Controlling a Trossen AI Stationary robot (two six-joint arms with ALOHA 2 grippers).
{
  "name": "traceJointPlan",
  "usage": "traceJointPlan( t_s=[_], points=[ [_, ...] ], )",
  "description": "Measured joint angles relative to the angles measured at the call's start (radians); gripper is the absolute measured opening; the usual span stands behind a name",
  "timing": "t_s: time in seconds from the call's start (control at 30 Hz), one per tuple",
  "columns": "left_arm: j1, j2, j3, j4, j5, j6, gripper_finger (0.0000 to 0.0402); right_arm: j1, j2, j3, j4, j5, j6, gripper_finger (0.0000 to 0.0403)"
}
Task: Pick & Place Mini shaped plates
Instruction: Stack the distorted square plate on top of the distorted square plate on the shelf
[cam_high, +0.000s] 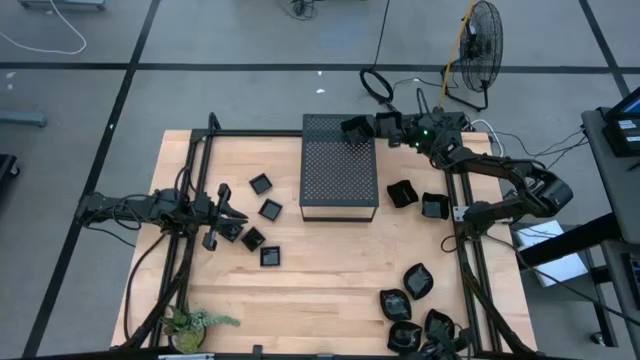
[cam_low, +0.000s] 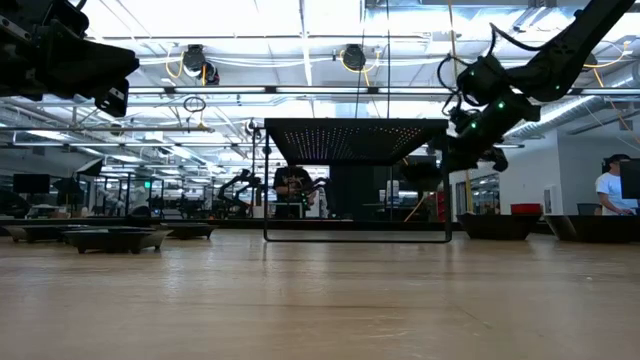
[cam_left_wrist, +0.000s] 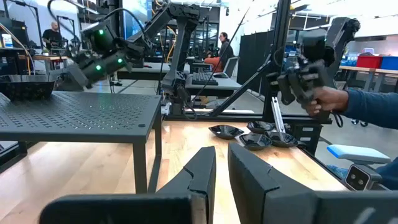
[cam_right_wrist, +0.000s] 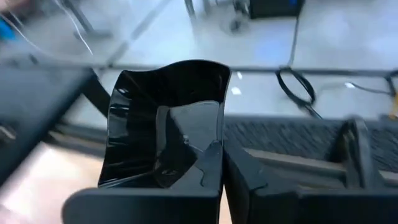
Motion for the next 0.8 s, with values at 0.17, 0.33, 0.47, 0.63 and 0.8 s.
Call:
traceJointPlan(
  t_s=[0.17, 0.33, 0.47, 0.63, 0.8],
  points=[
    [0.000, 0.000, 0.000, 0.001, 0.000, 0.000, 0.0047, 0.000, 0.000, 0.000, 0.140, -0.006, 0.061, 0.0000],
    [0.000, 0.000, 0.000, 0.001, 0.000, 0.000, 0.0047, 0.000, 0.000, 0.000, 0.250, -0.059, 0.103, 0.0000],
    [0.000, 0.000, 0.000, 0.001, 0.000, 0.000, 0.0047, 0.005, 0.000, 0.000, 0.394, -0.208, 0.166, 0.0000],
    [0.000, 0.000, 0.000, 0.000, 0.000, 0.000, 0.0047, 0.046, 0.000, 0.015, 0.507, -0.253, 0.212, 0.0000],
    [0.000, 0.000, 0.000, 0.001, 0.000, 0.000, 0.0047, 0.105, 0.000, 0.138, 0.447, -0.350, 0.206, 0.0000]
  ],
)
